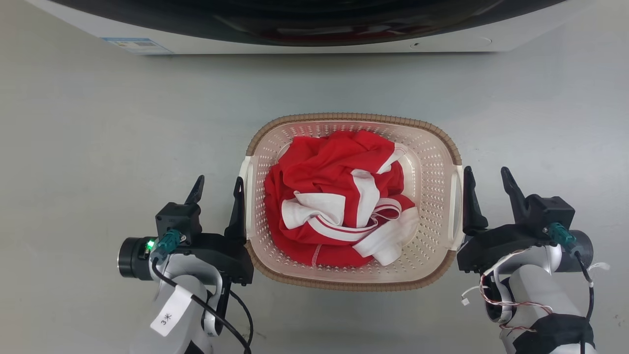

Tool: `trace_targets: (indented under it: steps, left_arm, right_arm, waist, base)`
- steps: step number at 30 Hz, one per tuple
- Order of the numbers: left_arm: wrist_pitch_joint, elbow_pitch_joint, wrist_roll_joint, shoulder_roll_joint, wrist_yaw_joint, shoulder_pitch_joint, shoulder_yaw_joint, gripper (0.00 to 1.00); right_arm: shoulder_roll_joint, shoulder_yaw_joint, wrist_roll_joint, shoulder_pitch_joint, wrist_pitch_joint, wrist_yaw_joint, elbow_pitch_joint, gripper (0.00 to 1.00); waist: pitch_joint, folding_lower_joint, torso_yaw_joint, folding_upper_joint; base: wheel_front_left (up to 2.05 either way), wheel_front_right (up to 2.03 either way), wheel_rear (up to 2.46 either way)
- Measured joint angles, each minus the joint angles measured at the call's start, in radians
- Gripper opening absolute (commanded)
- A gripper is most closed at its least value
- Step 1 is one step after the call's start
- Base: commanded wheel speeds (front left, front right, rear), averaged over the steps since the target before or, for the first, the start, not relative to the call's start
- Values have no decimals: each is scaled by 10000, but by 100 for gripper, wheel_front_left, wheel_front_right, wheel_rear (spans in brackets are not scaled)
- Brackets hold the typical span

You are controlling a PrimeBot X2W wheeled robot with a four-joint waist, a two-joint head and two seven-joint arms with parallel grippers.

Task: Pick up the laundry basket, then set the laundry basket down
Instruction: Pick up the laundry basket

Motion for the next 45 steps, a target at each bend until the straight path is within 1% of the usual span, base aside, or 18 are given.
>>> trace_targets:
  steps: [11, 13, 16, 20, 27, 29, 32, 42, 45]
  left_arm:
    - [0, 970, -401, -10, -17, -608, -617, 100]
    - [0, 1156, -462, -10, -100, -717, -700, 100]
    - [0, 1404, -516, -10, -102, -870, -882, 100]
    - [0, 1783, -673, -33, -182, -1217, -1116, 100]
    - [0, 2408, -1189, -46, -194, -1546, -1344, 100]
    - [0, 2531, -1281, -50, -196, -1582, -1419, 100]
    - [0, 2658, -1425, -50, -267, -1730, -1521, 100]
    - [0, 2993, -1933, -54, -282, -2317, -1931, 100]
    - [0, 3087, -2033, -54, -362, -2427, -2096, 100]
  right_arm:
    - [2, 10, 2, -347, 0, 10, 834, 100]
    - [4, 8, 2, -403, 0, 10, 901, 100]
    - [4, 6, 4, -526, 0, 19, 1081, 100]
    - [4, 12, 2, -803, 0, 98, 1218, 100]
    - [4, 48, 2, -1166, 0, 113, 1697, 100]
    - [4, 77, 2, -1210, 0, 188, 1791, 100]
    - [6, 94, 2, -1320, 0, 199, 1971, 100]
    - [4, 155, 2, -1694, 0, 286, 2393, 100]
    - [4, 184, 2, -1783, 0, 320, 2483, 100]
  waist:
    - [489, 0, -15, -1]
    - [597, 0, -16, -1]
    - [765, 0, -8, -1]
    - [1064, 0, 23, -1]
    - [1433, 1, 99, -1]
    - [1504, 0, 113, -1]
    - [1599, 0, 134, -1]
    - [1913, 0, 164, -2]
    - [1990, 1, 170, -2]
  base:
    - [0, 0, 0]
    - [0, 0, 0]
    - [0, 0, 0]
    - [0, 0, 0]
    - [0, 0, 0]
    - [0, 0, 0]
    - [0, 0, 0]
    - [0, 0, 0]
    - [0, 0, 0]
